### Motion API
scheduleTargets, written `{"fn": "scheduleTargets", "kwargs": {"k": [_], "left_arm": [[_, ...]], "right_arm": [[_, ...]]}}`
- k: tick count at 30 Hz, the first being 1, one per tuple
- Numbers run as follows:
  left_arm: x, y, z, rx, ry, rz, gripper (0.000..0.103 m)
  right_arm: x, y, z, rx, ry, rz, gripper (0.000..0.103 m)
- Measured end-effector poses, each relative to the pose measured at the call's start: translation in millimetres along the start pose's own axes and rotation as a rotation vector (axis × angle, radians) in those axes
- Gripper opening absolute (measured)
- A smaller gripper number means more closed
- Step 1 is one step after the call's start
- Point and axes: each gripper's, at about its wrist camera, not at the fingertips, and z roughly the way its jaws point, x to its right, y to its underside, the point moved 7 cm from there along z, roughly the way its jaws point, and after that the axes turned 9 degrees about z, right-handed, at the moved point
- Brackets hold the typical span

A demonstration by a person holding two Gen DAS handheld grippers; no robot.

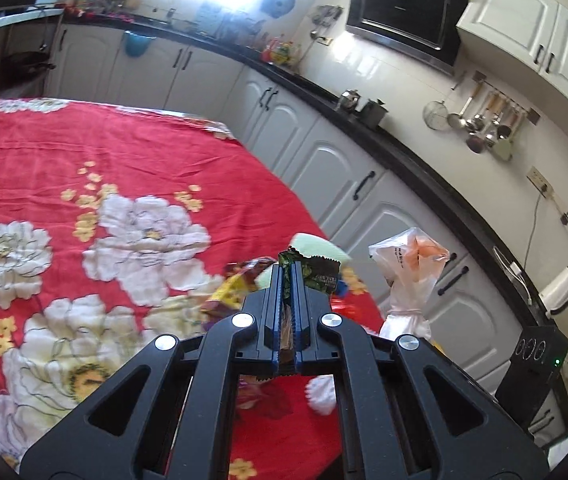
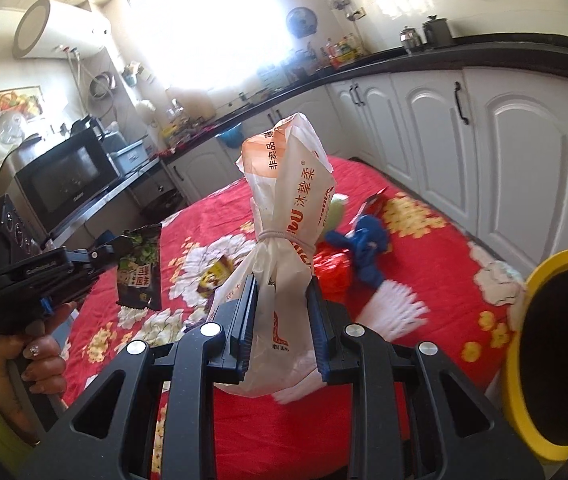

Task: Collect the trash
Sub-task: 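Carry the white bag with the right tool over the yellow bin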

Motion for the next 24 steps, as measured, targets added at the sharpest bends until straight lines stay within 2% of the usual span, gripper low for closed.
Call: {"fn": "scheduleTargets", "kwargs": {"k": [12,24], "left_arm": [[64.8,3.0,26.5,-0.018,0.081,0.079,0.001],[123.8,16.5,53.6,-0.055,0.162,0.133,0.001]], "right_arm": [[38.1,-21.9,-41.3,0.086,0.072,0.032,0.024],[88.9,-27.5,-77.1,0.139,0.174,0.069,0.024]]}}
